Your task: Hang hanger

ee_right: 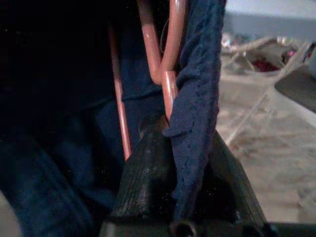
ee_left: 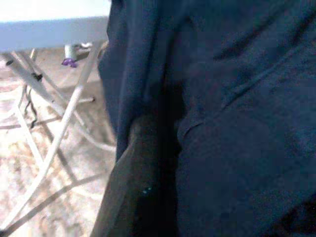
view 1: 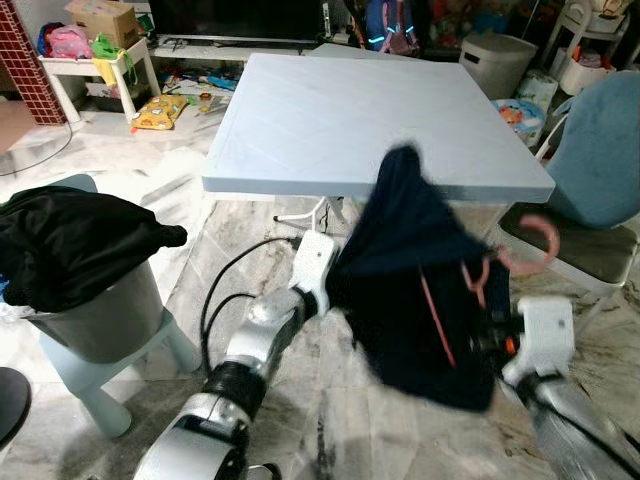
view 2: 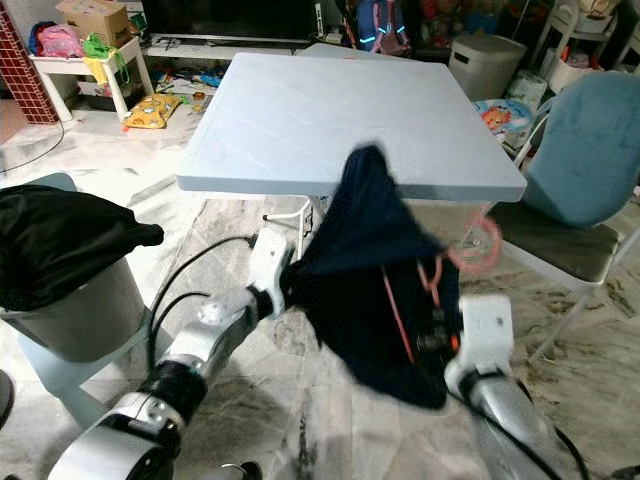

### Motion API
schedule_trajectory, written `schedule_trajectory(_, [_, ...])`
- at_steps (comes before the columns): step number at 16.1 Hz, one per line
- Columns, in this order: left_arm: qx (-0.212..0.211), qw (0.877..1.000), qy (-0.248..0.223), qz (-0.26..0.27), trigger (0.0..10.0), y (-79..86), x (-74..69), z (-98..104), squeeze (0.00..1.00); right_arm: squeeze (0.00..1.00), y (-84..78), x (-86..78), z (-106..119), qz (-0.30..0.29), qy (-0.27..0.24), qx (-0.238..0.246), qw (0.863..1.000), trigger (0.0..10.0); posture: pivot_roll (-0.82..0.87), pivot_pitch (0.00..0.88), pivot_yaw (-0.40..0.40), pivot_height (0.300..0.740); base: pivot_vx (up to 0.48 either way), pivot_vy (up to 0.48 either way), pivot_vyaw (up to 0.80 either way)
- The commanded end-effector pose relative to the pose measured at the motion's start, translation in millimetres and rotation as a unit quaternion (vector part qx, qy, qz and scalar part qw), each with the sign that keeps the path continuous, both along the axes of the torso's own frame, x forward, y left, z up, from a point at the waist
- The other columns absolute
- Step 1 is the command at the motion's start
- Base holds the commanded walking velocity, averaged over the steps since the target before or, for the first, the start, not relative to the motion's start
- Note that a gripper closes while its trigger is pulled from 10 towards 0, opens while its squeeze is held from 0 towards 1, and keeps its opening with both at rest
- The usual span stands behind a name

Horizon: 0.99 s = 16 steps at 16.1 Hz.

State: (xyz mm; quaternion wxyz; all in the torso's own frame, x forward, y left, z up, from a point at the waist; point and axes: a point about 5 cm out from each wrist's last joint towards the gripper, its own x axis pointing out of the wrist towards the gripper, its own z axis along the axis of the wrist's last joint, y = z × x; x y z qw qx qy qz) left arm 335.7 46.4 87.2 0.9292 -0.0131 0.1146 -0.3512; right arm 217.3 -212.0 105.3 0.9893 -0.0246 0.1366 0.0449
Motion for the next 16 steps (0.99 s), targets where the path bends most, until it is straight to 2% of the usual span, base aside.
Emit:
schedule_trajectory(1, [0.028,0.999,0.006,0.018,10.0,16.0,-1.0,-10,1.0,0.0,-13.1,-4.0,17,-0.015,-0.027,-0.034,0.999,0.0,-0.01,0.004,-0.041,0.74,0.0,0.0,0.0])
schedule_trajectory(6, [0.053,0.997,-0.009,0.047,10.0,24.7,3.3,-10,1.0,0.0,-22.1,-31.2,17,0.044,0.017,-0.073,0.996,0.0,-0.02,0.01,-0.042,0.74,0.0,0.0,0.0])
schedule_trajectory(9, [0.068,0.993,-0.033,0.091,10.0,34.5,15.4,1,1.0,0.0,-35.8,-51.2,24,0.118,0.052,-0.141,0.982,0.0,-0.03,0.006,-0.042,0.74,0.0,0.0,0.0])
schedule_trajectory(10, [0.073,0.991,-0.042,0.104,10.0,37.5,18.8,5,1.0,0.0,-40.6,-58.8,26,0.149,0.07,-0.169,0.972,0.0,-0.03,0.005,-0.041,0.74,0.0,0.0,0.0])
schedule_trajectory(13, [0.076,0.989,-0.05,0.118,10.0,40.1,24.4,11,1.0,0.0,-57.3,-67.7,30,0.184,0.107,-0.237,0.948,0.0,-0.04,0.003,-0.038,0.74,0.0,0.0,0.0])
schedule_trajectory(14, [0.077,0.988,-0.051,0.12,10.0,40.2,24.8,11,1.0,0.0,-59.0,-68.2,30,0.186,0.11,-0.241,0.946,0.0,-0.04,0.003,-0.038,0.74,0.0,0.0,0.0])
schedule_trajectory(16, [0.082,0.988,-0.05,0.122,10.0,41.0,25.9,11,1.0,0.0,-70.6,-71.6,32,0.192,0.126,-0.275,0.933,0.0,-0.04,0.002,-0.036,0.74,0.0,0.0,0.0])
